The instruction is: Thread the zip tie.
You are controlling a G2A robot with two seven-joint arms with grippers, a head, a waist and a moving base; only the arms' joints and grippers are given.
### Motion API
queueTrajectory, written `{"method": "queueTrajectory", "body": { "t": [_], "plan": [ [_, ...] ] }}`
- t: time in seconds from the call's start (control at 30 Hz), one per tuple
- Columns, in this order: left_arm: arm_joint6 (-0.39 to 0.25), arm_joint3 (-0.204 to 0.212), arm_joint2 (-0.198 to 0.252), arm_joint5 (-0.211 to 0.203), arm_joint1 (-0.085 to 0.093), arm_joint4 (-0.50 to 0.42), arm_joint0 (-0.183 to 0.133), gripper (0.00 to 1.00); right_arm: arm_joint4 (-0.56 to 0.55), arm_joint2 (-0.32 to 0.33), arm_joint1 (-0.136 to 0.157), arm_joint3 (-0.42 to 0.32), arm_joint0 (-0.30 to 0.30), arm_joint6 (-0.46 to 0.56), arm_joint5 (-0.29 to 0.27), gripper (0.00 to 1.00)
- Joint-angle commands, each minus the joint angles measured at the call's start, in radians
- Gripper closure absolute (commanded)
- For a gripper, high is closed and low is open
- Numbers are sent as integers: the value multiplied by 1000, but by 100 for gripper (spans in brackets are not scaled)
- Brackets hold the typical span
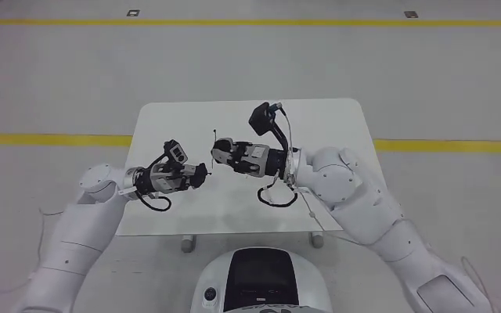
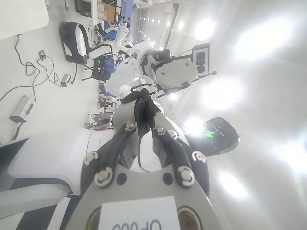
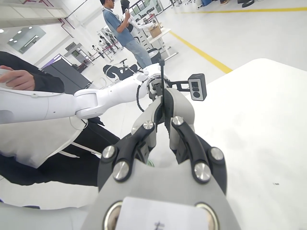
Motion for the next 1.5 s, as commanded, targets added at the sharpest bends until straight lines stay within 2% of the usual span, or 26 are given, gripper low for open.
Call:
{"method": "queueTrajectory", "body": {
  "t": [0.0,0.63,1.47],
  "plan": [
    [0,-3,1,-3,1,-3,0,100,-1,0,0,1,0,-1,0,100],
    [0,-9,2,-9,3,-4,0,100,-70,-26,4,-18,-16,-34,0,100],
    [0,-9,2,-9,3,-4,0,100,-68,-41,23,-24,-15,-66,0,100]
  ]
}}
